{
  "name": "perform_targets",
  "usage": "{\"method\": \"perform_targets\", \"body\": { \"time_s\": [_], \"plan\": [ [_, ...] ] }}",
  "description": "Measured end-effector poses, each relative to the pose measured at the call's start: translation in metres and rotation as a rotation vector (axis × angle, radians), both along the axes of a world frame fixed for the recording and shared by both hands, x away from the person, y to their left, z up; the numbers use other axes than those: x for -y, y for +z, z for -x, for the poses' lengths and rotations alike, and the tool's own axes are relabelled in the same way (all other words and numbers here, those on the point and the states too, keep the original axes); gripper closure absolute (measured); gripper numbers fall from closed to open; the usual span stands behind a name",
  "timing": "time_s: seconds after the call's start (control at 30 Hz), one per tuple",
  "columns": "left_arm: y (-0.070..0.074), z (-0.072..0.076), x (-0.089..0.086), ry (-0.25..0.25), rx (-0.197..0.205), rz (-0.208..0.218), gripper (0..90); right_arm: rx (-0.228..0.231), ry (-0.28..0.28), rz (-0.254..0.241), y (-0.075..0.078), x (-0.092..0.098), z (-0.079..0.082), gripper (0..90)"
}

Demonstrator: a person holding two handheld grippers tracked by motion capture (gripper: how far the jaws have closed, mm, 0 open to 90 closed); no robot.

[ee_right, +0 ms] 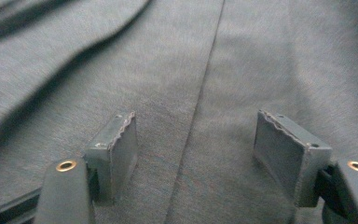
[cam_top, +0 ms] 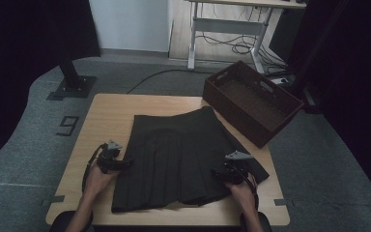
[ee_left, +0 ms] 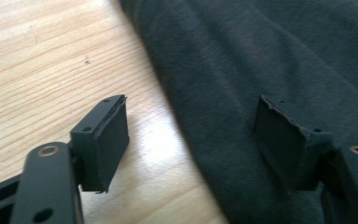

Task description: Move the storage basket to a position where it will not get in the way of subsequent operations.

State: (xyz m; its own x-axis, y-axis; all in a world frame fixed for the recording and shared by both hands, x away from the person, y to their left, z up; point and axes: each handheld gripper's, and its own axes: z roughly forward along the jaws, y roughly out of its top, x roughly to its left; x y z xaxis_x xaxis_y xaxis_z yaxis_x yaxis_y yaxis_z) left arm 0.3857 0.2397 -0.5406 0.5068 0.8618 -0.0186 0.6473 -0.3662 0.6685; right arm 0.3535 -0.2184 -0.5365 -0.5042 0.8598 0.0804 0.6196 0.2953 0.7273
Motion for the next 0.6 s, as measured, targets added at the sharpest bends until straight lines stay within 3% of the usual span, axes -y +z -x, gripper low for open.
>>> {"method": "perform_targets", "body": {
  "time_s": [0.07,0.2,0.6],
  "plan": [
    [-0.001,0.004,0.001,0.011,0.002,0.006,29.4,-0.011,-0.002,0.037,-0.005,-0.004,-0.001,28.6],
    [-0.002,0.015,0.003,0.012,0.012,0.007,29.6,-0.001,-0.014,0.053,-0.009,0.0,-0.002,26.4],
    [-0.003,0.048,0.02,-0.009,0.02,0.012,29.9,0.032,-0.027,0.061,-0.012,0.023,-0.004,28.2]
  ]
}}
